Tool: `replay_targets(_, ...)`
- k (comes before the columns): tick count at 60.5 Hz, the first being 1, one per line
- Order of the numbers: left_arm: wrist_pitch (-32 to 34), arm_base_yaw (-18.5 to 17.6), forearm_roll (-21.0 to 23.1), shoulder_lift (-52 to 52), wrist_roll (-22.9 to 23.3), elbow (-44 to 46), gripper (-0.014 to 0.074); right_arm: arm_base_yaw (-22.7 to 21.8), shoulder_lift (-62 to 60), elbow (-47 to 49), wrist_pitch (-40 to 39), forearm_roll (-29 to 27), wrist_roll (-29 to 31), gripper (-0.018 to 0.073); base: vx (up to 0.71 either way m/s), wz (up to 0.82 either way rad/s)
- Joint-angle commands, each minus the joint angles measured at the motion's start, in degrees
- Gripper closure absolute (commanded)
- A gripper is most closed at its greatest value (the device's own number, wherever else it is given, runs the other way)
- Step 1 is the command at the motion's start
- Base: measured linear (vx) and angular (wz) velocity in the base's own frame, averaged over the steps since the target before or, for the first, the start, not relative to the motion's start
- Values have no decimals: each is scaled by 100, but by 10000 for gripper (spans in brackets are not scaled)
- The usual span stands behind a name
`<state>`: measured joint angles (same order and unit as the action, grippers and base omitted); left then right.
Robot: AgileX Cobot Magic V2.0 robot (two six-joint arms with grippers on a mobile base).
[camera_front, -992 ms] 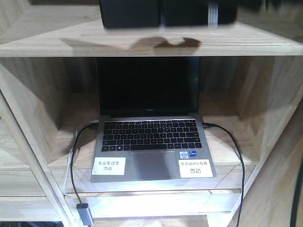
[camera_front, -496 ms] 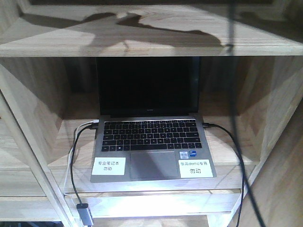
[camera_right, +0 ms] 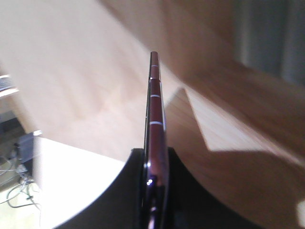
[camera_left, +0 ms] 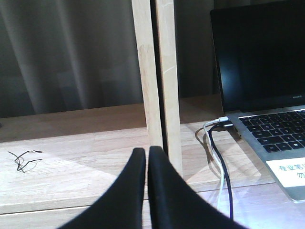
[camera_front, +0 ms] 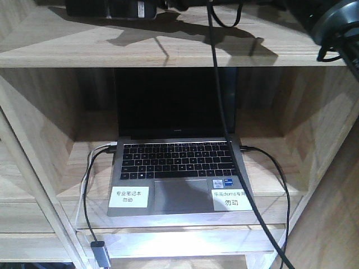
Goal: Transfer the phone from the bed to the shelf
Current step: 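Raise the held phone above the upper shelf with the right gripper, then lower the phone onto the upper shelf and open the right gripper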
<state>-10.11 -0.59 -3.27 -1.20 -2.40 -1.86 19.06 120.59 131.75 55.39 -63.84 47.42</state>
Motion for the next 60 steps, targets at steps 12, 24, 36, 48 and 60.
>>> replay_targets(12, 393, -12, 40, -22, 17, 146, 596, -20, -186, 212, -417, 50, 9, 560, 0, 0)
replay_targets(24, 393, -12, 40, -22, 17, 146, 596, -20, -166, 212, -564, 75, 4, 559, 0, 0)
replay_targets(36, 393, -12, 40, -22, 17, 146, 596, -20, -166, 212, -664, 85, -79, 514, 0, 0)
replay_targets(48, 393, -12, 40, -22, 17, 146, 596, -25, -166, 212, -793, 185, -79, 353, 0, 0)
replay_targets(60, 393, -12, 40, -22, 17, 146, 596, -25, -166, 212, -1001, 368, -137, 54, 0, 0)
